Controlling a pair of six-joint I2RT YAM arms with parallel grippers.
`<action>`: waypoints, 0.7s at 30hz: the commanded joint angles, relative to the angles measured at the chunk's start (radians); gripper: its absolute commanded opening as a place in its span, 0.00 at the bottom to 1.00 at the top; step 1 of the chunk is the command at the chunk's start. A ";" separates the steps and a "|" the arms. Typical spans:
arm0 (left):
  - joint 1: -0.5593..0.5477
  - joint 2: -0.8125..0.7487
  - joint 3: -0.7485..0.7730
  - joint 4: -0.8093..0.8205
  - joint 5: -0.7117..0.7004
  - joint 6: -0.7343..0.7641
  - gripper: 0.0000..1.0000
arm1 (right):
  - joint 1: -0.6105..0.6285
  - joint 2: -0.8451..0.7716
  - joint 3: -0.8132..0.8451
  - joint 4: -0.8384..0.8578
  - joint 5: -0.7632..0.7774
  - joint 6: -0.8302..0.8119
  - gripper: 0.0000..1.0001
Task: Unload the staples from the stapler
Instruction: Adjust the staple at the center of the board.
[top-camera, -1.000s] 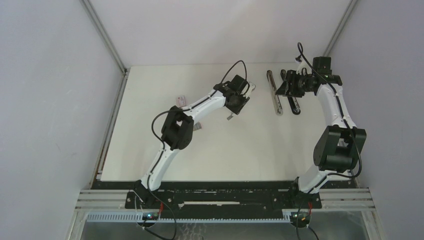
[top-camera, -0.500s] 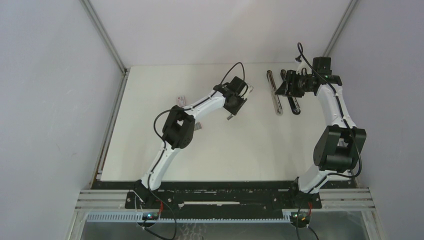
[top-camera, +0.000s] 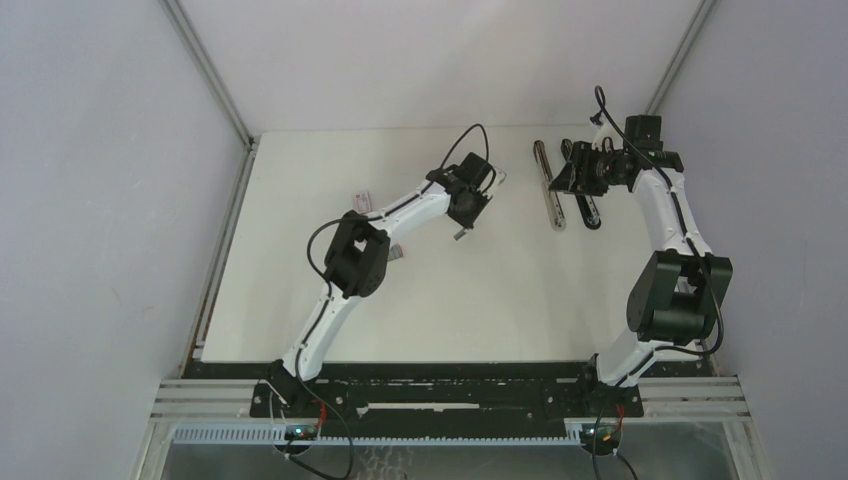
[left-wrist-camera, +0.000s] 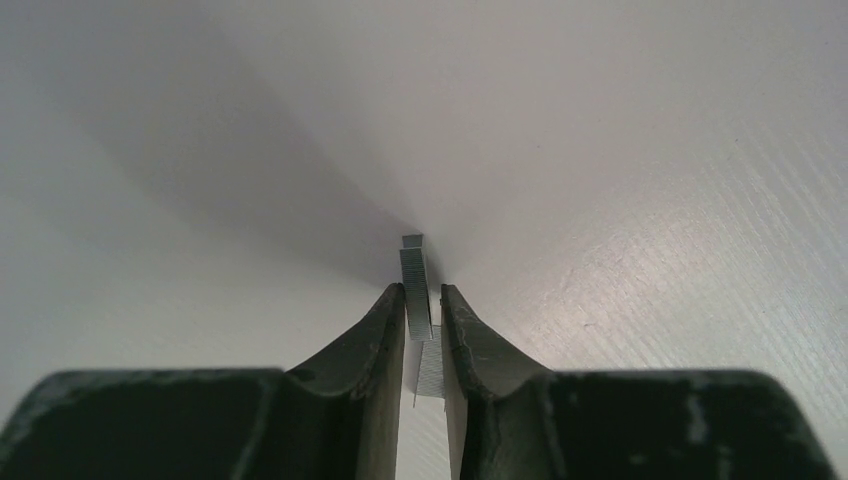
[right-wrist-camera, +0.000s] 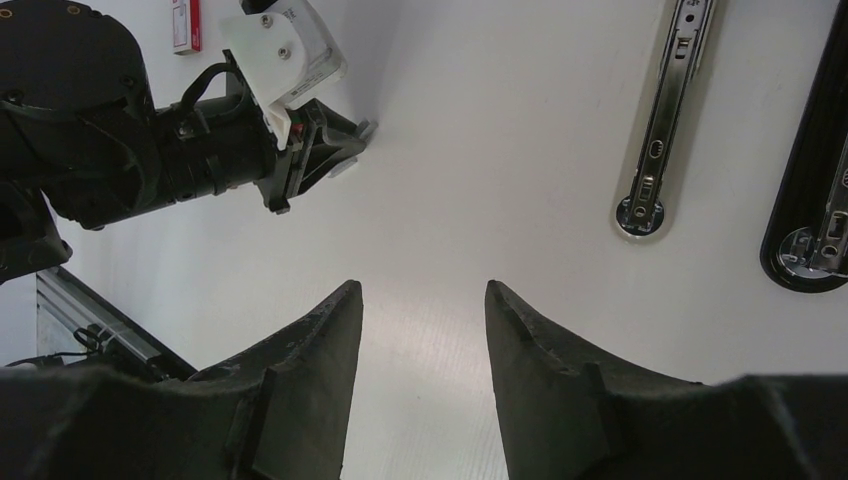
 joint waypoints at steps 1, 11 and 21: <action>0.014 -0.004 0.055 0.013 0.034 -0.036 0.23 | -0.006 -0.023 -0.001 0.034 -0.030 -0.002 0.49; 0.060 -0.005 0.050 0.023 0.199 -0.107 0.22 | -0.006 -0.018 -0.003 0.035 -0.045 -0.001 0.51; 0.075 -0.002 0.049 0.026 0.187 -0.121 0.25 | -0.006 -0.012 -0.008 0.038 -0.053 0.002 0.51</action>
